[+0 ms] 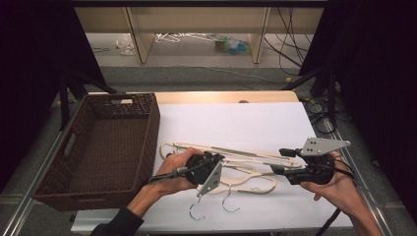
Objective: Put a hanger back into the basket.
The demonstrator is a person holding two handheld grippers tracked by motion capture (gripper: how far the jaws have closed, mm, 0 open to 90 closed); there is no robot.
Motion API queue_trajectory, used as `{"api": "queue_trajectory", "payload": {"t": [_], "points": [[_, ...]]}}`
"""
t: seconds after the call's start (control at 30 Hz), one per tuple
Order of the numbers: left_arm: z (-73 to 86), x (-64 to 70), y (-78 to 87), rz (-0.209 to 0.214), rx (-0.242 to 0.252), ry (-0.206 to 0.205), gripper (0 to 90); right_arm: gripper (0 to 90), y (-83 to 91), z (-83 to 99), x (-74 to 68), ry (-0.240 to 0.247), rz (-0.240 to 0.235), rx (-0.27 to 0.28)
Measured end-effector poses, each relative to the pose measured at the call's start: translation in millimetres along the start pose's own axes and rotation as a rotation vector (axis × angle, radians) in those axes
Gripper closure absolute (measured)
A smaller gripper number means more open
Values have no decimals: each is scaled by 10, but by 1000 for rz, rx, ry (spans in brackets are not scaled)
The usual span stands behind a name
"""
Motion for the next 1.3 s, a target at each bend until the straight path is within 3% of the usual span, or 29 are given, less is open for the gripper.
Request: {"api": "queue_trajectory", "payload": {"t": [0.03,0.07,0.13,0.17,0.2,0.33,0.37,0.4,0.43,0.47,0.53,0.57,0.6,0.63,0.67,0.7,0.73,0.77,0.8,0.83,0.87,0.9,0.93,1.03,1.07,1.1,1.13,1.2,1.3], "points": [[0,0,0,0,0,0,856,379,4,-14,-13,4,3,9],[11,-110,21,-8,-12,75,856,361,-3,-30,-31,-1,8,23],[13,-169,35,-9,-25,103,856,339,-22,-37,-62,-7,1,25],[19,-270,59,-24,-25,166,856,323,-35,-35,-83,-6,7,30],[23,-315,62,-32,-19,201,856,307,-46,-30,-95,-9,3,32],[40,-518,142,-43,-35,292,856,282,-130,23,-149,-23,-2,30],[40,-518,142,-43,-35,292,856,282,-130,23,-149,-23,-2,30],[41,-572,174,-49,0,365,856,282,-179,62,-170,-15,-10,9],[41,-572,174,-49,0,365,857,283,-193,73,-180,-20,-13,6],[41,-641,246,-66,24,439,857,283,-222,89,-188,-18,-20,13],[46,-720,335,-60,42,511,857,283,-235,103,-198,-22,-31,-7],[46,-720,335,-60,42,511,857,283,-235,103,-198,-22,-31,-7],[53,-789,428,-55,68,593,857,283,-260,125,-214,-15,-42,-17],[55,-821,479,-54,82,635,857,283,-267,129,-215,-15,-43,-12],[55,-821,479,-54,82,635,857,283,-267,129,-215,-15,-43,-12],[74,-890,602,-55,106,718,857,283,-276,140,-225,-19,-46,-11],[87,-919,658,-58,113,748,857,283,-279,145,-227,-17,-46,-12],[87,-919,658,-58,113,748,857,283,-281,152,-232,-17,-44,-13],[107,-968,772,-61,150,795,857,283,-285,160,-238,-20,-48,-13],[107,-968,772,-61,150,795,857,284,-293,173,-244,-20,-49,-14],[131,-1022,879,-60,152,846,857,283,-307,188,-248,-20,-52,-10],[131,-1022,879,-60,152,846,857,283,-309,197,-252,-24,-58,-19],[139,-1058,961,-57,165,893,857,283,-309,197,-252,-24,-58,-19],[135,-1164,1219,-54,185,915,857,283,-347,236,-264,-27,-71,-33],[135,-1164,1219,-54,185,915,857,283,-347,236,-264,-27,-71,-33],[125,-1192,1301,-51,190,938,857,283,-352,241,-269,-28,-68,-33],[109,-1237,1435,-47,196,946,857,283,-368,258,-275,-28,-69,-38],[107,-1259,1501,-48,200,942,857,283,-378,275,-286,-30,-74,-44],[159,-1346,1778,-63,206,949,857,283,-384,298,-299,-31,-82,-52]]}}
Point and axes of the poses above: each handheld gripper's, and its own axes: y roughly backward along the jaws, z roughly out of its underside, x roughly to its right, the point moved 1 cm from there along -y, roughly forward along the jaws, and after that the axes turned 9 degrees about x, right-handed, at the moved point
